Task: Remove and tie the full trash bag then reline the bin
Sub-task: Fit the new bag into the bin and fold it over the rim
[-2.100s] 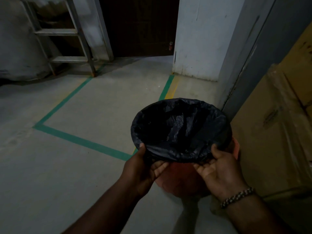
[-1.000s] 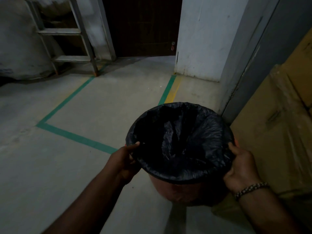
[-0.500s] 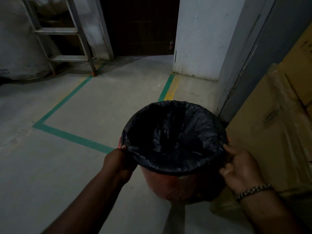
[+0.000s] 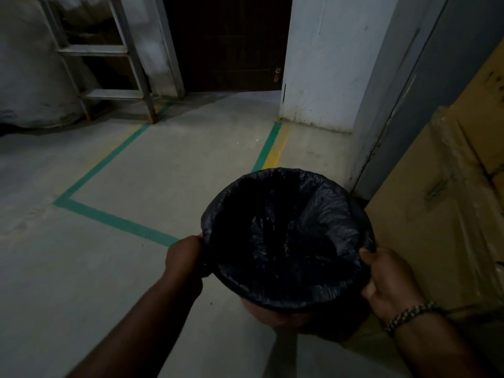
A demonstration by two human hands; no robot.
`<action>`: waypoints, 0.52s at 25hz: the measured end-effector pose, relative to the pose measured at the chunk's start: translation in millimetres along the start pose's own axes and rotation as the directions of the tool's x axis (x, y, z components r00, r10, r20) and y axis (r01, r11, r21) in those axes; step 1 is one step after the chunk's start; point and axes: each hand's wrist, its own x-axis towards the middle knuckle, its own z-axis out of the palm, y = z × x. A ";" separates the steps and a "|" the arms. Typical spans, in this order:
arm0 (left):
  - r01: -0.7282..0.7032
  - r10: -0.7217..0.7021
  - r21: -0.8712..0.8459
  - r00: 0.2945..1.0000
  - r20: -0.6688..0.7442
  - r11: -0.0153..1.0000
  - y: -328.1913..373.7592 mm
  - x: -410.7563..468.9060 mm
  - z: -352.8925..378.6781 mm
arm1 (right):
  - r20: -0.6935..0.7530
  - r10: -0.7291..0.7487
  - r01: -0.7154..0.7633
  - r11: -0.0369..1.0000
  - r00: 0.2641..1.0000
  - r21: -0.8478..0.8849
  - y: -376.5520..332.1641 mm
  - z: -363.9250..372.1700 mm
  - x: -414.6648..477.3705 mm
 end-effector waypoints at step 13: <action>-0.140 0.133 0.157 0.990 0.055 0.978 -2.3 11.5 -7.8 | -0.076 -0.205 0.185 0.960 0.976 -0.211 -0.9 5.2 6.4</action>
